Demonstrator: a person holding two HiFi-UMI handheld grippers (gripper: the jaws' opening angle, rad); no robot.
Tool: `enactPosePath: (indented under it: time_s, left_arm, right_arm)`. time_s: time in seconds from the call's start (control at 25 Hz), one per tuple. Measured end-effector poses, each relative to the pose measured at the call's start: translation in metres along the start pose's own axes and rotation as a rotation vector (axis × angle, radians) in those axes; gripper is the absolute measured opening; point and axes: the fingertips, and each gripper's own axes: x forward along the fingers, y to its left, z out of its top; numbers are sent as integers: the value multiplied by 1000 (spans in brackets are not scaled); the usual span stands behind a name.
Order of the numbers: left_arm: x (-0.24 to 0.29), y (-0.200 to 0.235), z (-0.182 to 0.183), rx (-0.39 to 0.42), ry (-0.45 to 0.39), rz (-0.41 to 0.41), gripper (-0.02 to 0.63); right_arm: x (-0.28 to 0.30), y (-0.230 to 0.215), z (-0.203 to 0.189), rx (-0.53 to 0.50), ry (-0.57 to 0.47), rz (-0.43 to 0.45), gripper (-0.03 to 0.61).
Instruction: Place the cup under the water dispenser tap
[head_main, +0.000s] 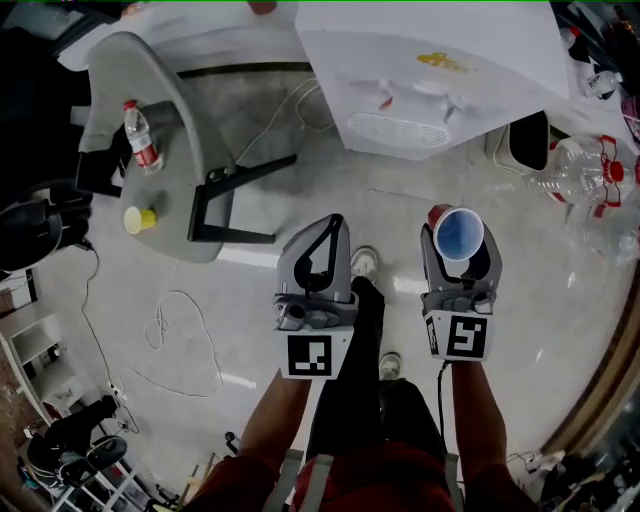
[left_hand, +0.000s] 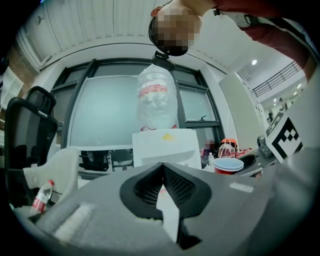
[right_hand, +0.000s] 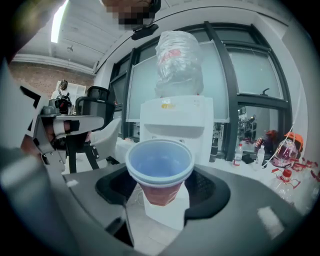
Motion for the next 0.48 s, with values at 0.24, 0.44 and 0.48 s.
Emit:
enactPosePath:
  time_s: [0.24, 0.44, 0.48]
  left_arm:
    - [-1, -22, -81, -21, 45, -18, 3]
    - [-2, -31, -127, -37, 58, -6, 3]
    - [-2, -33, -136, -39, 62, -4, 3]
  right_arm:
    - [9, 7, -70, 18, 28, 4, 290]
    - [17, 9, -109, 0, 32, 2, 290]
    - [19, 9, -116, -1, 33, -1, 290]
